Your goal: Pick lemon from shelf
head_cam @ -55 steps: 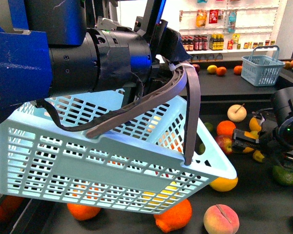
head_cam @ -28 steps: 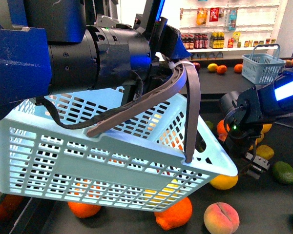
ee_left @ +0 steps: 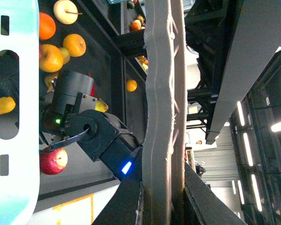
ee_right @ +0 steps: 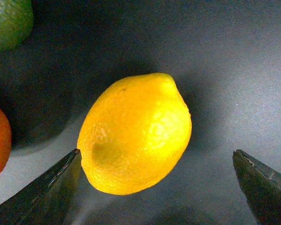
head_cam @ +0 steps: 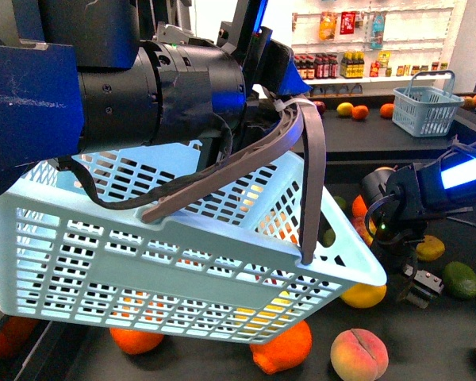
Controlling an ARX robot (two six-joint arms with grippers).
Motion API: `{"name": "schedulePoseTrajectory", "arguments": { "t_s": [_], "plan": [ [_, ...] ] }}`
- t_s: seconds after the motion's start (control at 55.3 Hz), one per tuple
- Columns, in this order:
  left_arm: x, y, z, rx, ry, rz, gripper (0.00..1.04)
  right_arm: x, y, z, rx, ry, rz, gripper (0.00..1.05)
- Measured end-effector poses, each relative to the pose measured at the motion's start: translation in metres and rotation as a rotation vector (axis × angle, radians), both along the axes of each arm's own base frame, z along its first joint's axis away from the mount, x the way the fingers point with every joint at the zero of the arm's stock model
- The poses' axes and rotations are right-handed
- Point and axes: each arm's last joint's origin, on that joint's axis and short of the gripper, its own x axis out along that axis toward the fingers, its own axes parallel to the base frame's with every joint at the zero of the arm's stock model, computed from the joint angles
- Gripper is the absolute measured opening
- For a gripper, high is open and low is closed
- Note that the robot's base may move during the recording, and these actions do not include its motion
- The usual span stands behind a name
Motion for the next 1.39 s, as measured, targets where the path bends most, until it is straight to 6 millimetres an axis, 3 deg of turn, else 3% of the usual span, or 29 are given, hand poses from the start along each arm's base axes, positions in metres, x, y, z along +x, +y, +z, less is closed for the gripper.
{"name": "schedulePoseTrajectory", "arguments": {
  "t_s": [0.832, 0.904, 0.94, 1.049, 1.266, 1.392],
  "plan": [
    [0.0, 0.0, 0.0, 0.0, 0.0, 0.001, 0.11, 0.022, 0.01, -0.034, -0.008, 0.034, 0.015, 0.97],
    [0.0, 0.0, 0.0, 0.0, 0.0, 0.001, 0.11, 0.022, 0.01, -0.033, -0.008, 0.032, 0.016, 0.96],
    [0.0, 0.0, 0.0, 0.0, 0.0, 0.0, 0.11, 0.024, 0.011, -0.03, -0.008, 0.021, 0.017, 0.84],
    [0.0, 0.0, 0.0, 0.0, 0.0, 0.0, 0.11, 0.025, 0.011, -0.028, -0.008, -0.011, 0.018, 0.72],
    [0.0, 0.0, 0.0, 0.0, 0.0, 0.0, 0.11, 0.018, 0.006, -0.016, -0.015, -0.033, 0.032, 0.72],
    [0.0, 0.0, 0.0, 0.0, 0.0, 0.0, 0.11, 0.01, -0.006, 0.011, -0.017, -0.093, 0.053, 0.72]
  ]
}}
